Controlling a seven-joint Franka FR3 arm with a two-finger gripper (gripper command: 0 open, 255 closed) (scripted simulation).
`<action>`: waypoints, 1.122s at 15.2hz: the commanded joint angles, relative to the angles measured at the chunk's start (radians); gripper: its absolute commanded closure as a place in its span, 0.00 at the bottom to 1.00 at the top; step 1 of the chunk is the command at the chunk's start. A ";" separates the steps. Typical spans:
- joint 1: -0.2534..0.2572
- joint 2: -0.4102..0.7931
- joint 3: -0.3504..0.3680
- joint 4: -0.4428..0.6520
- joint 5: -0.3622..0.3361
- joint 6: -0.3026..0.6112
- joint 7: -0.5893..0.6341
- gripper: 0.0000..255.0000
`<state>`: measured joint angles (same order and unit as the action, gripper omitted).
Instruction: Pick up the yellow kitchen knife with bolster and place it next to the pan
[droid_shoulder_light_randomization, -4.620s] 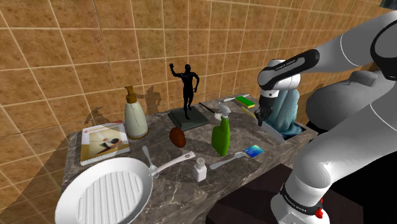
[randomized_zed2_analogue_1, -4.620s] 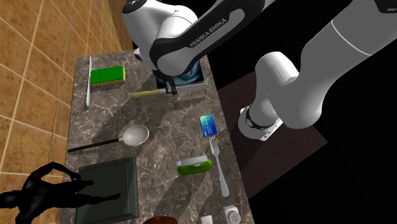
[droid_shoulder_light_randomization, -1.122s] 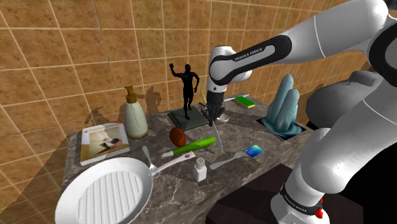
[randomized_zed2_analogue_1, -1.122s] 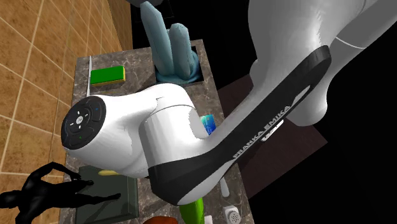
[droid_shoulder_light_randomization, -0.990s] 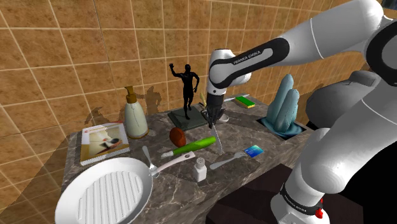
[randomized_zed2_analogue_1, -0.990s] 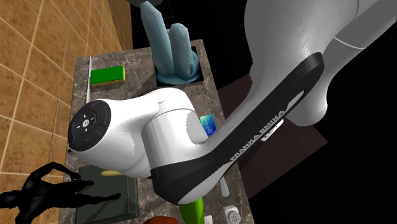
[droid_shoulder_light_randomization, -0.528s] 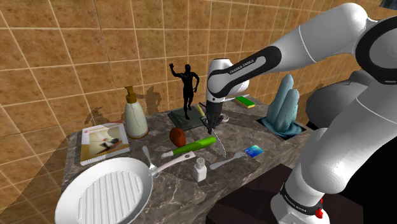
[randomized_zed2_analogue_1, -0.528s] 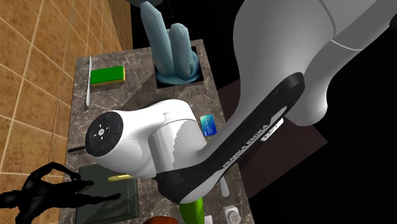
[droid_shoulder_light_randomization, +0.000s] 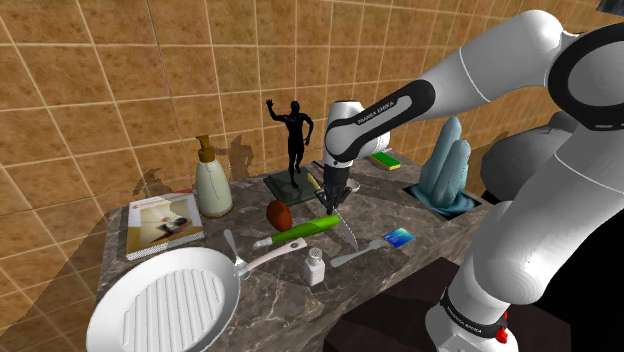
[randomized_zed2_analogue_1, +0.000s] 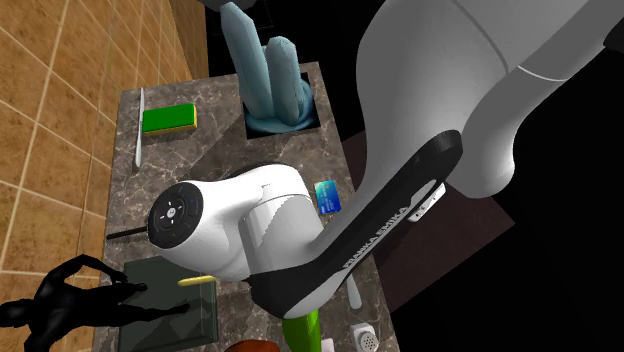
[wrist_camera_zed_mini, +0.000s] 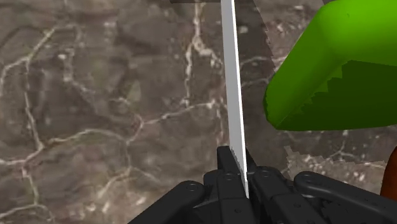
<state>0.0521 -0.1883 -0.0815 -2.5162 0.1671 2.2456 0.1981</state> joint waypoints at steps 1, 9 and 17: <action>0.000 0.000 0.000 0.000 0.000 0.000 0.000 1.00; 0.000 0.000 0.000 0.000 0.000 0.000 0.000 0.00; -0.012 -0.065 -0.007 0.073 -0.025 -0.139 0.014 0.00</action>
<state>0.0398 -0.2536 -0.0886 -2.4447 0.1422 2.1094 0.2123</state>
